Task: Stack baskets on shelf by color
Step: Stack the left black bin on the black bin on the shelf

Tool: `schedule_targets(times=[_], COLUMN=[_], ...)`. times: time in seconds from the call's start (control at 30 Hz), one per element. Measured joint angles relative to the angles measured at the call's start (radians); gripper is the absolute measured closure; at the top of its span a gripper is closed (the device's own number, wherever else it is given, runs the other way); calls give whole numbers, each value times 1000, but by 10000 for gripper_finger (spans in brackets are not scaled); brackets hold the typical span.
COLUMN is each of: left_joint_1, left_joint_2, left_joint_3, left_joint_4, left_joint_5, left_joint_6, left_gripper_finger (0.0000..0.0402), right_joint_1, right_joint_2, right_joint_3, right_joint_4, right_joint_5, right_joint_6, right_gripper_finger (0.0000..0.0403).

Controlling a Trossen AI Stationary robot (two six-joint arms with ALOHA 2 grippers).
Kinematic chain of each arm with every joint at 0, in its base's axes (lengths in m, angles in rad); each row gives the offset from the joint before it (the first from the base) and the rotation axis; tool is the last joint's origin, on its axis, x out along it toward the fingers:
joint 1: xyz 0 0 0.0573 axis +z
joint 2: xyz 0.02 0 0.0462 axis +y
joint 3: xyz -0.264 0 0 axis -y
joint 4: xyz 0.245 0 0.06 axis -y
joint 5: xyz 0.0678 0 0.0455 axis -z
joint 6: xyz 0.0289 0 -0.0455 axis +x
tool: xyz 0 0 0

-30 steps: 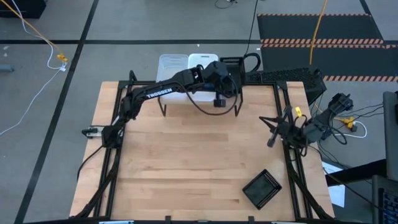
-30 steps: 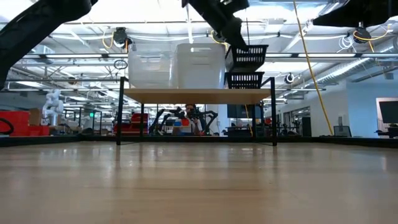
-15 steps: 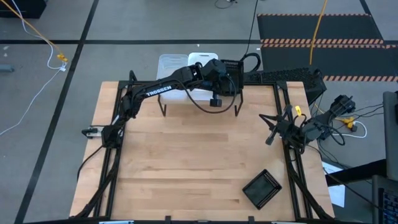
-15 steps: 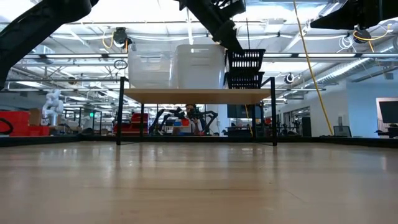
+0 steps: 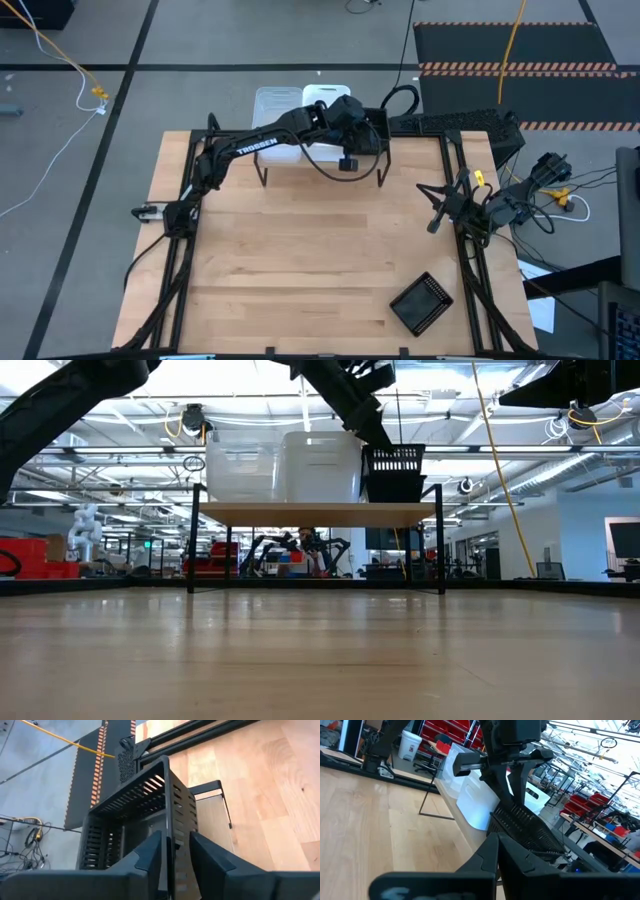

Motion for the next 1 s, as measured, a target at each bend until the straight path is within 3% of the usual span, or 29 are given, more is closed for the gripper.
schedule_targets(times=[0.13, 0.23, 0.5, 0.63, 1.0], left_joint_1=[-4, -16, -51, -55, -60], left_joint_2=[0, 5, 6, 6, 27], left_joint_3=[0, 0, 0, 0, -6], left_joint_4=[1, 1, 3, 2, -49], left_joint_5=[-71, -124, -129, -129, -125], left_joint_6=[9, 35, 83, 58, 15], left_gripper_finger=[273, 275, 369, 397, 350], right_joint_1=[0, 0, 0, 0, 0], right_joint_2=[0, 0, 2, 2, 2], right_joint_3=[0, 0, 0, -1, -1], right_joint_4=[0, 0, -3, -3, -2], right_joint_5=[0, 0, 0, 0, -1], right_joint_6=[-1, 1, 4, 5, 10], right_gripper_finger=[403, 403, 403, 403, 403])
